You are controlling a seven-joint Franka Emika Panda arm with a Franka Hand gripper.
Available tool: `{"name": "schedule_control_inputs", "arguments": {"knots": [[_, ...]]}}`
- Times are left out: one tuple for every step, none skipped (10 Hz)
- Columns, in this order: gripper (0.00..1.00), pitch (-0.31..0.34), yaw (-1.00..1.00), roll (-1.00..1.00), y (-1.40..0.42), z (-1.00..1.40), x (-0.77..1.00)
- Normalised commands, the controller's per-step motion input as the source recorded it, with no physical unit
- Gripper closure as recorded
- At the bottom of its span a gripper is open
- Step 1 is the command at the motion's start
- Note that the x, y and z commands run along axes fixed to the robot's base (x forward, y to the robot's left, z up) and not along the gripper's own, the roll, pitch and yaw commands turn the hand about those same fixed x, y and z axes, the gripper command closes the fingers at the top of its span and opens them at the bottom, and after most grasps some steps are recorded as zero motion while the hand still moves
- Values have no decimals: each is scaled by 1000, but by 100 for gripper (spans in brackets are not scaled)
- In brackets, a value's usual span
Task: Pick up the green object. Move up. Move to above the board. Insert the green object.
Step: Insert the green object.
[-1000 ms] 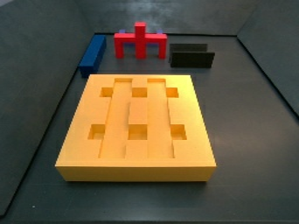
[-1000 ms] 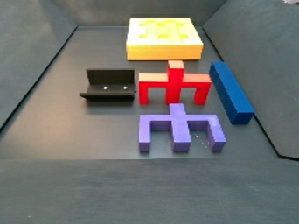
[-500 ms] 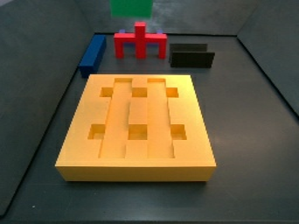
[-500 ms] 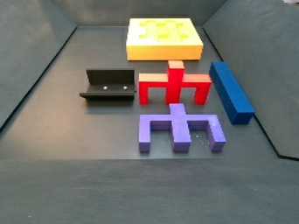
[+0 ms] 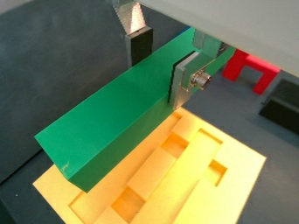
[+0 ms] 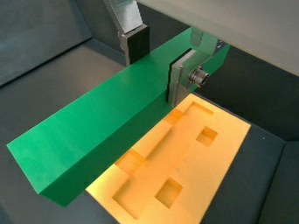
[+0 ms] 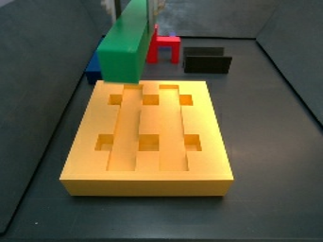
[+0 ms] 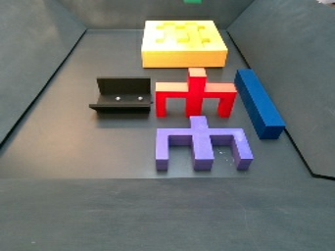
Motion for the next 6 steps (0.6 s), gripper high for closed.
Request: {"name": "schedule_control_inputs", "arguments": {"knots": [[100, -156, 11, 0, -303, -866, -446], [100, -186, 106, 29, -317, -846, -317], [100, -160, 314, 47, -320, -849, -29], [100, -146, 503, 69, -206, -834, 80], [100, -59, 554, 109, -23, -577, 280], [100, 0, 466, 389, -83, -454, 311]]}}
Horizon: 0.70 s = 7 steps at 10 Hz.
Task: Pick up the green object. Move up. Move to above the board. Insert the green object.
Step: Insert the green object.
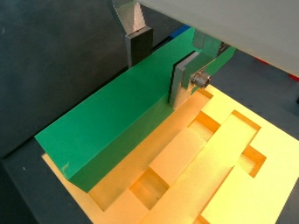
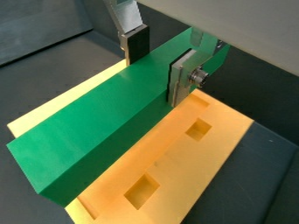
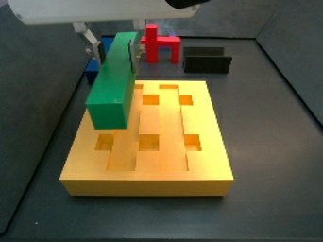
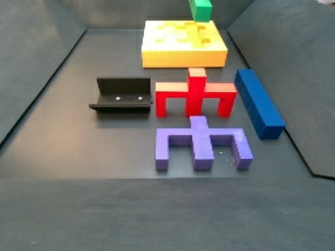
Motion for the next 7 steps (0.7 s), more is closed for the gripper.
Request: {"name": "schedule_control_inputs", "arguments": {"knots": [[100, 89, 106, 471, -123, -300, 60], [100, 111, 0, 447, -114, -334, 31], [100, 66, 0, 343, -163, -509, 34], [100, 90, 0, 304, -137, -540, 69], [100, 0, -74, 27, -54, -509, 0], [100, 0, -83, -3, -6, -366, 66], [100, 0, -57, 0, 0, -334, 89]]}}
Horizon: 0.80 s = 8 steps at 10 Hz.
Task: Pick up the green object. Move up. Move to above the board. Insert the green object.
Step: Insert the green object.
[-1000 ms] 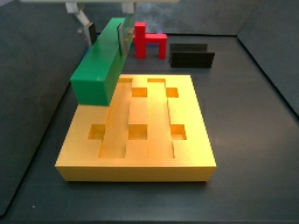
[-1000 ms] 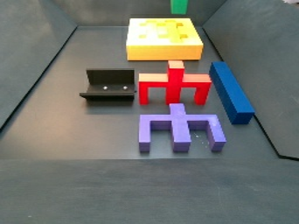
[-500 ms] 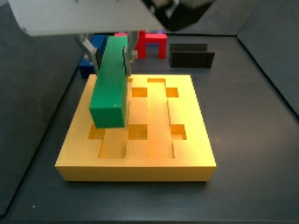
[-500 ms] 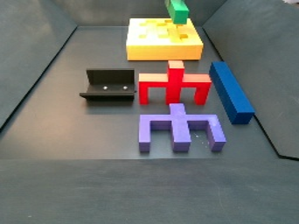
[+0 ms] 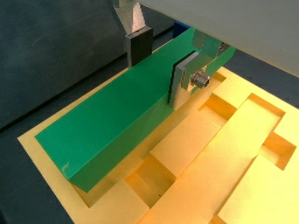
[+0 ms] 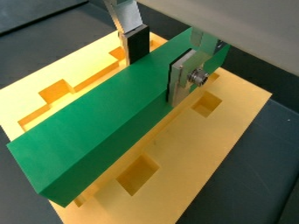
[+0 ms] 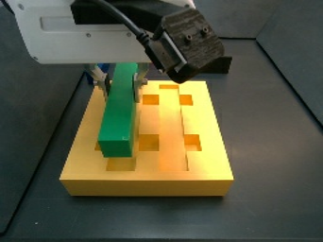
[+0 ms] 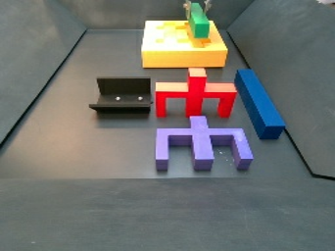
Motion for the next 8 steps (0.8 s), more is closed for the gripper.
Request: {"name": "schedule_control_inputs", "arguments": {"knots": [[100, 0, -49, 0, -20, -277, 80], [100, 26, 0, 0, -74, -220, 189], [100, 27, 0, 6, -86, -183, 177], [100, 31, 17, 17, -126, -169, 174], [100, 27, 0, 47, -111, -200, 126], [100, 33, 0, 73, 0, -266, 86], [100, 44, -86, 93, 0, -243, 0], [100, 0, 0, 0, 86, -51, -91]]}}
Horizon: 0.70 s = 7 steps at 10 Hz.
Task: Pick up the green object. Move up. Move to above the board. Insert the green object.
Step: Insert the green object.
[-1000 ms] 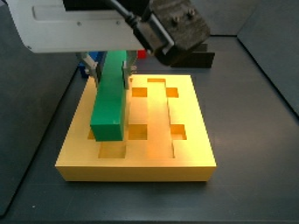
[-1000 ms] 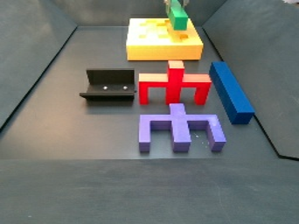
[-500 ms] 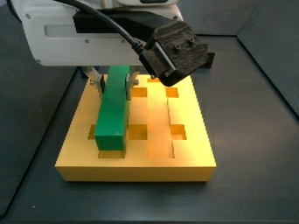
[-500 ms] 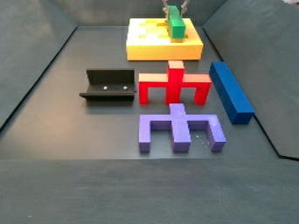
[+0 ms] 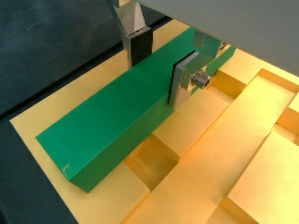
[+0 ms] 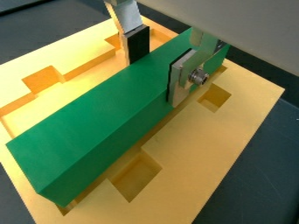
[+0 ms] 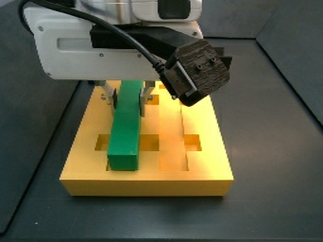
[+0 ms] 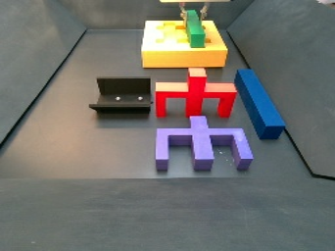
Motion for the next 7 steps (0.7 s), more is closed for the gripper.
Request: {"name": "schedule_control_inputs", "arguments": {"knots": [[100, 0, 17, 0, 9, -37, 0], [100, 0, 0, 0, 0, -97, 0], [100, 0, -17, 11, 0, -109, 0], [100, 1, -66, 49, 0, -140, 0], [100, 19, -154, 100, 0, -183, -83], [100, 11, -163, 73, 0, -137, -137], [100, 3, -91, 47, 0, -97, -31]]}}
